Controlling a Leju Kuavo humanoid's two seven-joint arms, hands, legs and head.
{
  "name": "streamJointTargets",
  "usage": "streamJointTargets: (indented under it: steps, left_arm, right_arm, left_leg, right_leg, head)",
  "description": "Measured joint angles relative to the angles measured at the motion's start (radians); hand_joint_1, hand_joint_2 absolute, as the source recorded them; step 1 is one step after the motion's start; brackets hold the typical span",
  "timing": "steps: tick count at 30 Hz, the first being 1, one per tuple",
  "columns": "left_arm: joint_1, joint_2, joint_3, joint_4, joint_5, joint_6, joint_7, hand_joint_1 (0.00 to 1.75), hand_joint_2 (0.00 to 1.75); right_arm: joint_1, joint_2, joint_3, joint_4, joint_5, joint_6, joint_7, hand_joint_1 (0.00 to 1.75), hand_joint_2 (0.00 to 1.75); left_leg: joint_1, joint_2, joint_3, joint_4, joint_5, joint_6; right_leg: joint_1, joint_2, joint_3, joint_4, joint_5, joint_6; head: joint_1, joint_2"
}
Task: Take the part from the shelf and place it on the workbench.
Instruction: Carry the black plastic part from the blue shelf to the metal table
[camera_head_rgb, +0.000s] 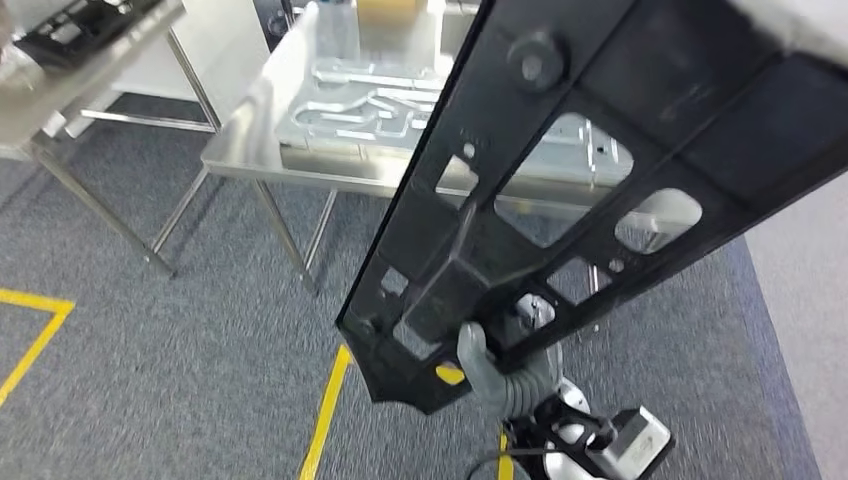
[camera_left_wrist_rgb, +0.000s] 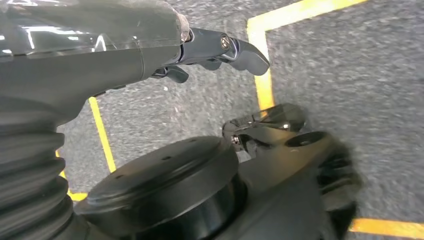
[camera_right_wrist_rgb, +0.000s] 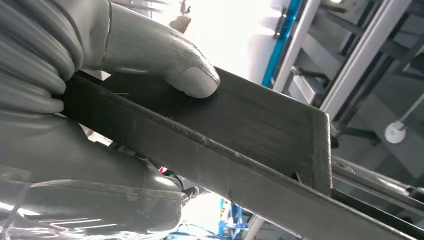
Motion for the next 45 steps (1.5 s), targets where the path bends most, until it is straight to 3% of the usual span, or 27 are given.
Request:
streamJointTargets:
  steps: [2, 3, 7, 8, 11, 12, 14, 16, 18, 19, 20, 22, 23, 24, 26, 27, 29, 31, 33, 34, 35, 37, 38, 39, 42, 43, 45]
  left_arm:
    - [0.000, 0.000, 0.002, 0.000, 0.000, 0.000, -0.001, 0.00, 1.75]
    - [0.000, 0.000, 0.003, 0.000, -0.001, 0.000, -0.001, 0.00, 1.75]
    - [0.008, 0.001, 0.004, 0.000, -0.001, 0.000, 0.000, 0.00, 1.75]
    - [0.009, 0.002, 0.005, 0.000, -0.001, -0.001, 0.000, 0.00, 1.75]
    - [0.008, 0.000, 0.005, 0.000, -0.002, -0.003, 0.000, 0.00, 1.75]
    - [0.008, -0.001, 0.006, 0.000, -0.003, -0.004, 0.000, 0.00, 1.75]
    - [0.009, -0.001, 0.006, 0.000, -0.003, -0.006, 0.001, 0.00, 1.75]
    - [0.009, -0.001, 0.007, 0.000, -0.004, -0.008, 0.002, 0.00, 1.75]
    - [0.010, -0.002, 0.007, 0.000, -0.006, -0.008, 0.004, 0.00, 1.75]
    - [0.011, -0.002, 0.008, 0.000, -0.007, -0.008, 0.006, 0.00, 1.75]
    - [0.011, -0.002, 0.008, 0.000, -0.008, -0.008, 0.007, 0.00, 1.75]
    - [0.010, -0.003, 0.009, 0.001, -0.009, -0.008, 0.010, 0.00, 1.75]
    - [0.009, -0.004, 0.009, 0.001, -0.009, -0.008, 0.012, 0.00, 1.75]
    - [0.007, -0.004, 0.010, 0.001, -0.008, -0.007, 0.013, 0.00, 1.75]
    - [0.002, -0.004, 0.013, 0.001, -0.005, -0.005, 0.014, 0.00, 1.75]
    - [0.000, -0.004, 0.014, 0.001, -0.004, -0.004, 0.014, 0.00, 1.75]
    - [-0.003, -0.004, 0.018, 0.001, -0.002, 0.000, 0.014, 0.00, 1.75]
    - [-0.003, -0.004, 0.022, 0.001, -0.001, 0.002, 0.014, 0.00, 1.75]
    - [0.000, -0.004, 0.025, 0.001, 0.002, 0.004, 0.014, 0.00, 1.75]
    - [0.001, -0.004, 0.027, 0.001, 0.004, 0.005, 0.014, 0.00, 1.75]
    - [0.002, -0.004, 0.029, 0.001, 0.005, 0.006, 0.014, 0.00, 1.75]
    - [0.003, -0.004, 0.033, 0.001, 0.006, 0.006, 0.014, 0.00, 1.75]
    - [0.003, -0.004, 0.034, 0.001, 0.006, 0.006, 0.014, 0.00, 1.75]
    - [0.003, -0.004, 0.035, 0.001, 0.006, 0.006, 0.013, 0.00, 1.75]
    - [0.003, -0.005, 0.038, 0.001, 0.002, 0.007, 0.011, 0.00, 1.75]
    - [0.003, -0.005, 0.038, 0.001, 0.000, 0.008, 0.011, 0.00, 1.75]
    - [0.001, -0.005, 0.039, 0.001, -0.004, 0.008, 0.011, 0.00, 1.75]
  right_arm:
    - [0.003, -0.003, 0.004, 0.000, -0.002, -0.003, 0.001, 1.75, 1.75]
    - [0.004, -0.004, 0.005, 0.000, -0.002, -0.005, 0.001, 1.75, 1.75]
    - [0.006, -0.008, 0.011, 0.001, -0.005, -0.008, 0.001, 1.75, 1.75]
    - [0.007, -0.009, 0.012, 0.000, -0.005, -0.009, 0.001, 1.75, 1.75]
    - [0.007, -0.011, 0.018, -0.007, -0.005, -0.010, -0.001, 1.75, 1.75]
    - [0.005, -0.012, 0.019, -0.011, -0.004, -0.010, -0.003, 1.75, 1.75]
    - [0.003, -0.015, 0.023, -0.019, -0.003, -0.010, -0.005, 1.75, 1.75]
    - [0.002, -0.018, 0.026, -0.023, -0.001, -0.009, -0.005, 1.75, 1.75]
    - [0.000, -0.022, 0.028, -0.028, 0.000, -0.009, -0.004, 1.75, 1.75]
    - [-0.002, -0.024, 0.028, -0.031, 0.000, -0.009, -0.004, 1.75, 1.75]
    - [-0.006, -0.025, 0.029, -0.035, 0.000, -0.009, -0.004, 1.75, 1.75]
    - [-0.015, -0.028, 0.030, -0.041, 0.000, -0.009, -0.003, 1.75, 1.75]
    - [-0.019, -0.029, 0.032, -0.042, 0.000, -0.009, -0.003, 1.75, 1.75]
    - [-0.024, -0.030, 0.034, -0.043, -0.001, -0.009, -0.003, 1.75, 1.75]
    - [-0.037, -0.030, 0.041, -0.046, -0.003, -0.009, -0.002, 1.75, 1.75]
    - [-0.045, -0.030, 0.046, -0.047, -0.005, -0.009, -0.002, 1.75, 1.75]
    - [-0.054, -0.030, 0.054, -0.047, -0.009, -0.008, -0.002, 1.75, 1.75]
    - [-0.057, -0.030, 0.058, -0.046, -0.012, -0.006, -0.002, 1.75, 1.75]
    - [-0.059, -0.030, 0.062, -0.042, -0.016, -0.004, -0.002, 1.75, 1.75]
    - [-0.062, -0.030, 0.064, -0.040, -0.017, -0.003, -0.002, 1.75, 1.75]
    - [-0.066, -0.030, 0.067, -0.037, -0.020, -0.003, -0.001, 1.75, 1.75]
    - [-0.074, -0.030, 0.071, -0.033, -0.025, -0.002, 0.000, 1.75, 1.75]
    - [-0.077, -0.030, 0.072, -0.031, -0.027, -0.002, 0.002, 1.75, 1.75]
    - [-0.080, -0.030, 0.073, -0.030, -0.028, -0.002, 0.003, 1.75, 1.75]
    - [-0.091, -0.029, 0.074, -0.029, -0.032, -0.008, 0.008, 1.75, 1.75]
    - [-0.095, -0.029, 0.074, -0.030, -0.032, -0.010, 0.011, 1.75, 1.75]
    - [-0.100, -0.030, 0.074, -0.030, -0.033, -0.015, 0.015, 1.75, 1.75]
  left_leg:
    - [-0.001, 0.000, -0.060, 0.057, -0.025, -0.001]
    - [-0.002, 0.000, -0.065, 0.036, -0.012, 0.001]
    - [-0.015, -0.001, -0.021, -0.168, 0.142, 0.027]
    - [-0.019, -0.002, -0.016, -0.189, 0.160, 0.032]
    - [-0.020, -0.006, 0.012, -0.209, 0.151, 0.047]
    - [-0.017, -0.006, 0.029, -0.216, 0.143, 0.052]
    - [-0.012, -0.006, 0.062, -0.227, 0.126, 0.057]
    - [-0.009, -0.008, 0.094, -0.231, 0.101, 0.057]
    - [-0.005, -0.012, 0.133, -0.232, 0.071, 0.052]
    - [-0.003, -0.013, 0.155, -0.232, 0.055, 0.049]
    - [-0.001, -0.014, 0.175, -0.233, 0.039, 0.046]
    - [-0.002, -0.015, 0.210, -0.233, 0.008, 0.036]
    - [-0.002, -0.016, 0.223, -0.239, -0.005, 0.029]
    - [-0.004, -0.016, 0.235, -0.240, -0.009, 0.021]
    - [-0.004, -0.015, 0.236, -0.221, 0.005, 0.007]
    - [-0.004, -0.014, 0.221, -0.183, 0.019, 0.002]
    - [-0.002, -0.011, 0.152, -0.075, 0.020, -0.003]
    - [-0.002, -0.010, 0.071, 0.019, -0.040, -0.006]
    - [-0.002, -0.010, 0.022, 0.030, -0.098, -0.006]
    - [-0.002, -0.010, 0.017, -0.002, -0.089, -0.004]
    - [-0.003, -0.009, 0.021, -0.055, -0.049, 0.000]
    - [-0.006, -0.009, 0.037, -0.163, 0.065, 0.009]
    - [-0.008, -0.008, 0.042, -0.194, 0.100, 0.013]
    - [-0.010, -0.008, 0.044, -0.206, 0.119, 0.016]
    - [-0.006, -0.008, 0.050, -0.213, 0.136, 0.028]
    - [-0.003, -0.008, 0.051, -0.217, 0.139, 0.033]
    - [-0.001, -0.008, 0.051, -0.220, 0.141, 0.039]
  right_leg:
    - [0.006, 0.003, 0.020, 0.000, -0.018, -0.003]
    - [0.009, 0.004, 0.034, 0.000, -0.029, -0.003]
    - [0.016, 0.010, 0.082, 0.001, -0.075, 0.005]
    - [0.015, 0.012, 0.087, 0.000, -0.084, 0.010]
    - [0.012, 0.012, 0.093, 0.027, -0.080, 0.031]
    - [0.012, 0.011, 0.076, 0.068, -0.070, 0.038]
    - [0.007, 0.009, 0.001, 0.186, -0.074, 0.050]
    - [-0.001, 0.008, -0.093, 0.283, -0.132, 0.059]
    - [-0.006, 0.006, -0.148, 0.285, -0.181, 0.066]
    - [-0.008, 0.005, -0.156, 0.248, -0.171, 0.067]
    - [-0.009, 0.004, -0.156, 0.195, -0.128, 0.069]
    - [-0.006, -0.001, -0.152, 0.089, 0.019, 0.062]
    - [-0.003, -0.002, -0.148, 0.060, 0.073, 0.054]
    - [-0.001, -0.002, -0.144, 0.045, 0.102, 0.044]
    - [-0.002, 0.001, -0.123, 0.037, 0.094, 0.026]
    - [-0.004, 0.002, -0.111, 0.029, 0.090, 0.018]
    - [-0.005, 0.002, -0.088, 0.019, 0.078, 0.006]
    - [-0.002, 0.003, -0.068, 0.016, 0.061, -0.001]
    - [0.001, 0.007, -0.045, 0.017, 0.041, -0.003]
    - [0.003, 0.009, -0.031, 0.017, 0.031, -0.003]
    - [0.004, 0.010, -0.018, 0.018, 0.021, -0.002]
    - [0.007, 0.011, 0.004, 0.020, 0.004, 0.003]
    - [0.009, 0.013, 0.008, 0.022, -0.003, 0.007]
    - [0.011, 0.014, 0.010, 0.023, -0.009, 0.013]
    - [0.012, 0.014, 0.010, 0.032, -0.026, 0.030]
    - [0.011, 0.012, 0.000, 0.054, -0.043, 0.036]
    - [0.007, 0.009, -0.050, 0.155, -0.101, 0.046]
  head:
    - [-0.001, 0.000]
    - [-0.001, 0.000]
    - [0.001, 0.000]
    - [0.002, 0.000]
    - [0.002, 0.000]
    - [0.003, 0.000]
    - [0.004, 0.000]
    - [0.004, 0.000]
    - [0.004, 0.000]
    - [0.004, 0.000]
    - [0.004, 0.000]
    - [0.004, 0.000]
    - [0.003, 0.000]
    - [0.003, 0.000]
    - [0.001, 0.000]
    - [0.001, 0.000]
    - [-0.001, 0.000]
    - [-0.001, 0.000]
    - [-0.001, 0.000]
    - [-0.001, 0.000]
    - [-0.002, 0.000]
    - [-0.001, 0.000]
    - [-0.001, 0.000]
    - [-0.001, 0.000]
    - [0.000, 0.000]
    - [0.000, 0.000]
    - [0.001, 0.000]
